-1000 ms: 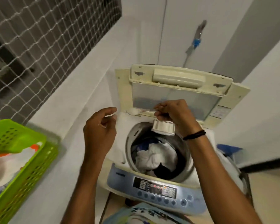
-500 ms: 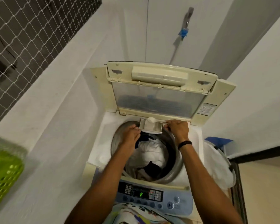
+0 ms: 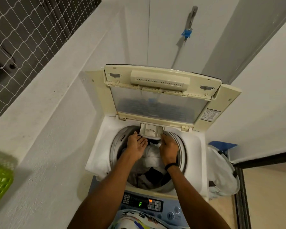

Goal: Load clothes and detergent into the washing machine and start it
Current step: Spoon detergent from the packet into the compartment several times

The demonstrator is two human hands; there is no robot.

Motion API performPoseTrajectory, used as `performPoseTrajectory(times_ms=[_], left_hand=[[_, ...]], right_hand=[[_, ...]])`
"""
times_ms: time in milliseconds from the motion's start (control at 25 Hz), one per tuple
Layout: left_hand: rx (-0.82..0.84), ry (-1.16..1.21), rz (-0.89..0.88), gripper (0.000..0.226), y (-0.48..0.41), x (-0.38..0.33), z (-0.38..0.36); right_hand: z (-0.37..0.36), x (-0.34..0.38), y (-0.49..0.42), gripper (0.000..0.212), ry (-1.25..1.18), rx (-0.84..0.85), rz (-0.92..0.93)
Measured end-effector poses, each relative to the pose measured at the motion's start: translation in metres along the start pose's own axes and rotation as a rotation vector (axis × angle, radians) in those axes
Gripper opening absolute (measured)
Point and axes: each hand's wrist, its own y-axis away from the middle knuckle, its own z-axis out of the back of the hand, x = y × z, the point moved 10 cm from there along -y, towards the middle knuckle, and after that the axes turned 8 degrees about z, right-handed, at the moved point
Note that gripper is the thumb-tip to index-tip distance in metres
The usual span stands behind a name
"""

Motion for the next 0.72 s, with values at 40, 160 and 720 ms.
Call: performPoseTrajectory(times_ms=[40, 160, 720], left_hand=[[0.001, 0.0, 0.001, 0.059, 0.0, 0.001, -0.001], [0.011, -0.019, 0.005, 0.059, -0.001, 0.003, -0.005], [-0.011, -0.069, -0.104, 0.05, 0.019, -0.025, 0.005]], right_hand=[[0.0, 0.001, 0.001, 0.041, 0.022, -0.011, 0.032], [-0.007, 0.0, 0.0, 0.041, 0.078, 0.013, 0.063], [0.011, -0.008, 0.002, 0.02, -0.604, -0.141, -0.455]])
